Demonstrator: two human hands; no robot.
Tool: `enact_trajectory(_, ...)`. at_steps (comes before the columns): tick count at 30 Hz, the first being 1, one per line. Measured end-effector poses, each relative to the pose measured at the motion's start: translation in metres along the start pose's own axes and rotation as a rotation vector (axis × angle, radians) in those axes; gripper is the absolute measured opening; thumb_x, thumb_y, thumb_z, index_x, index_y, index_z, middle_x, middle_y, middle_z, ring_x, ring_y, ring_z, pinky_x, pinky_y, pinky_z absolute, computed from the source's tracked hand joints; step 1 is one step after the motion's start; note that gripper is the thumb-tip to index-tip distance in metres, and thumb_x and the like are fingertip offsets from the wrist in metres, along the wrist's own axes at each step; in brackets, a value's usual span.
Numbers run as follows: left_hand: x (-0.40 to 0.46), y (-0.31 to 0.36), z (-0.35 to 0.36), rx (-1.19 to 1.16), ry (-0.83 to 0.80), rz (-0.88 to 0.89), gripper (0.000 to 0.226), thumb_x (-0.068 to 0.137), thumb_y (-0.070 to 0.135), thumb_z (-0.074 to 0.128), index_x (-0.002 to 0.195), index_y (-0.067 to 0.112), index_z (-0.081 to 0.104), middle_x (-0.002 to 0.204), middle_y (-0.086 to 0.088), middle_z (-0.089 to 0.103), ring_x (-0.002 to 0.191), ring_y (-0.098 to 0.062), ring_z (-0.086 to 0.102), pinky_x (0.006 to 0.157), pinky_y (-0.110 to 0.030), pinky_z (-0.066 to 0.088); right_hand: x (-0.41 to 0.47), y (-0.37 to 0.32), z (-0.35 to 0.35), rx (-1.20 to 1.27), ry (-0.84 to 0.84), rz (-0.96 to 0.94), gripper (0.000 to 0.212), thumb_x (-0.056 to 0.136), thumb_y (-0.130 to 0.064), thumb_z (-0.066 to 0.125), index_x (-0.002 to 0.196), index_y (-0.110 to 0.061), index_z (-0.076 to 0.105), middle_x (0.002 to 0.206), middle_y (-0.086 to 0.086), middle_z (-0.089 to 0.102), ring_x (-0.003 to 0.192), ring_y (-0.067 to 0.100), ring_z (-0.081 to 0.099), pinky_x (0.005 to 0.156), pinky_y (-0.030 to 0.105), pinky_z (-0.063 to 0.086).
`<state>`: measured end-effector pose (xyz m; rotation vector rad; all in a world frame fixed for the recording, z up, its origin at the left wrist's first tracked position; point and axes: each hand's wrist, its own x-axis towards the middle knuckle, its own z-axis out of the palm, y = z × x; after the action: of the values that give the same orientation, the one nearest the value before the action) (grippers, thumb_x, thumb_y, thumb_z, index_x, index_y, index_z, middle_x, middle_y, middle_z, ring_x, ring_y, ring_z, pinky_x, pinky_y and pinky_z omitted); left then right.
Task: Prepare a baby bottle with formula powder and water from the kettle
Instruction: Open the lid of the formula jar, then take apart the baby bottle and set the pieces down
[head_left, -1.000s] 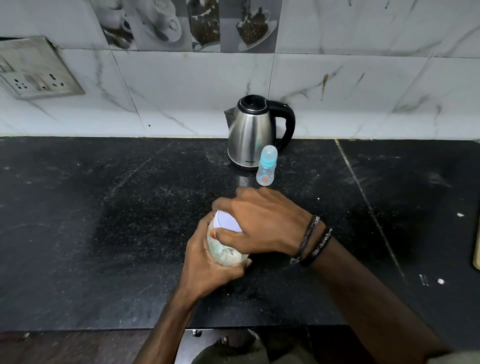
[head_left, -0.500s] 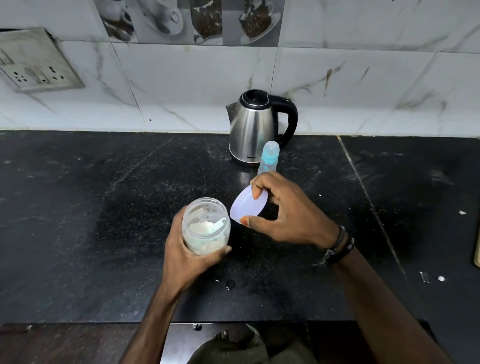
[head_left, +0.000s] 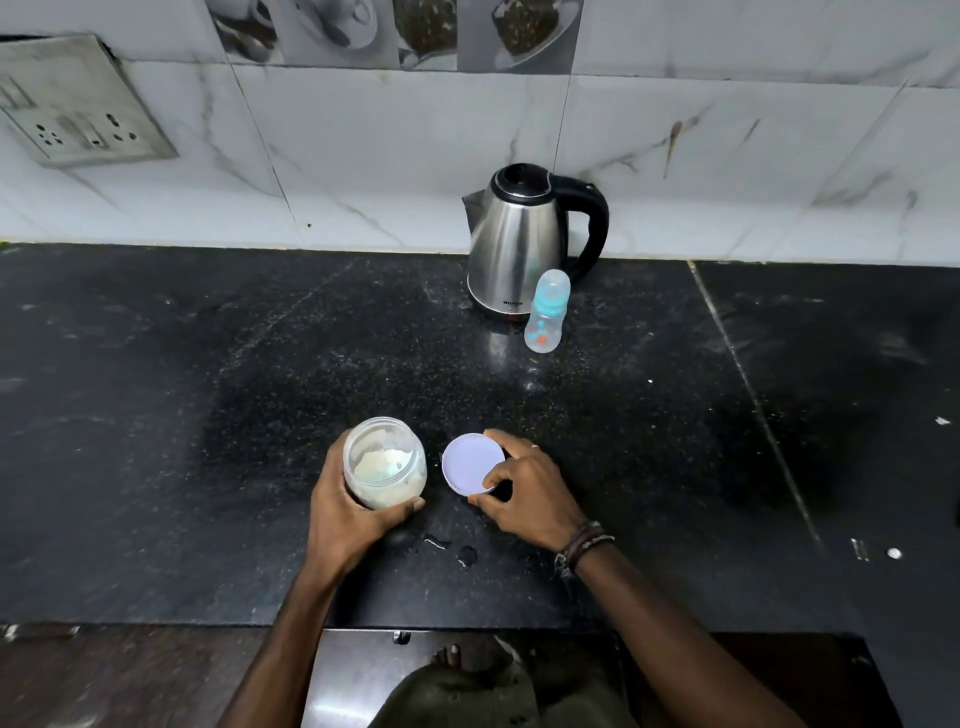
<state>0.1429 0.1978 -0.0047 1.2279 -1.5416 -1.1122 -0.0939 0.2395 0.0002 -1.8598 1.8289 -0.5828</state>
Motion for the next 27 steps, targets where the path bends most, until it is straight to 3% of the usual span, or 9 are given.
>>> enact_trajectory(9, 0.003, -0.019, -0.001, 0.0, -0.016, -0.041, 0.106, 0.042, 0.033, 0.101, 0.136, 0.024, 0.052, 0.132, 0.004, 0.065, 0.124, -0.016, 0.061, 0.107, -0.036, 0.047, 0.003, -0.002, 0.023, -0.041, -0.05, 0.009, 0.026, 0.078, -0.029, 0.081, 0.092, -0.006, 0.078, 0.151, 0.009, 0.047, 0.132, 0.028, 0.051, 0.109, 0.029, 0.039)
enact_trajectory(18, -0.001, -0.02, 0.001, -0.001, -0.05, -0.061, 0.118, 0.041, 0.038, 0.101, 0.143, 0.026, 0.044, 0.137, 0.008, 0.061, 0.129, -0.01, 0.057, 0.11, -0.032, 0.044, 0.003, 0.002, 0.023, -0.012, -0.033, 0.007, 0.03, 0.077, -0.027, 0.083, 0.096, -0.01, 0.069, 0.155, 0.012, 0.041, 0.138, 0.029, 0.045, 0.11, 0.029, 0.034)
enact_trajectory(23, -0.006, -0.017, 0.001, 0.04, 0.008, -0.043, 0.14, 0.041, 0.049, 0.099, 0.156, 0.027, 0.021, 0.154, 0.001, 0.044, 0.142, -0.012, 0.044, 0.119, -0.04, 0.036, 0.0, 0.003, 0.017, 0.012, 0.028, -0.013, 0.044, 0.072, -0.044, 0.084, 0.099, -0.013, 0.068, 0.155, 0.011, 0.042, 0.138, 0.026, 0.046, 0.11, 0.029, 0.034)
enact_trajectory(27, -0.014, 0.003, 0.007, 0.081, 0.16, 0.083, 0.124, 0.061, 0.057, 0.087, 0.157, 0.015, 0.021, 0.159, -0.009, 0.036, 0.148, -0.019, 0.036, 0.121, -0.045, 0.033, -0.004, 0.005, 0.016, 0.1, 0.165, -0.022, 0.047, 0.079, -0.06, 0.063, 0.097, -0.017, 0.067, 0.146, 0.009, 0.053, 0.132, 0.022, 0.053, 0.109, 0.032, 0.038)
